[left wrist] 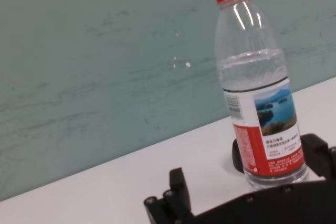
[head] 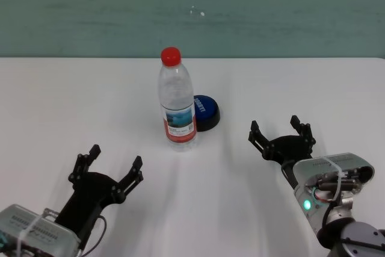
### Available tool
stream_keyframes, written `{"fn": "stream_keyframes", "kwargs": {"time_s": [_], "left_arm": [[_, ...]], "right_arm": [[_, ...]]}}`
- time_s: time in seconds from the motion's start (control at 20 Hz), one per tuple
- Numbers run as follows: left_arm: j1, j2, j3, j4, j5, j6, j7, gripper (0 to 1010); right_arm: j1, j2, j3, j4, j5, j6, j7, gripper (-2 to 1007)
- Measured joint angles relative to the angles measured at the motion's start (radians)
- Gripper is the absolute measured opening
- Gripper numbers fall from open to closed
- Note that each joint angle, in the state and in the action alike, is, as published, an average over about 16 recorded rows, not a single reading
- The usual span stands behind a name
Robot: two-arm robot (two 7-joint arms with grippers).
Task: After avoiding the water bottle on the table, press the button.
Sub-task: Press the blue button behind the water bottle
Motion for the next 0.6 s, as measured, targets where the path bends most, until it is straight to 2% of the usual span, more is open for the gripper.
{"fn": "stream_keyframes", "kwargs": {"time_s": [0.15, 0.35, 0.6], "left_arm": [[0.000, 0.000, 0.000, 0.000, 0.000, 0.000, 0.000, 1000], [0.000, 0.000, 0.000, 0.000, 0.000, 0.000, -0.001, 1000], [0.000, 0.000, 0.000, 0.000, -0.001, 0.000, -0.001, 1000]], "right_arm": [[0.001, 0.009, 0.000, -0.008, -0.006, 0.006, 0.020, 1004], [0.005, 0.026, 0.002, -0.021, -0.009, 0.023, 0.062, 1004], [0.016, 0.057, 0.012, -0.038, 0.003, 0.049, 0.148, 1004]]}}
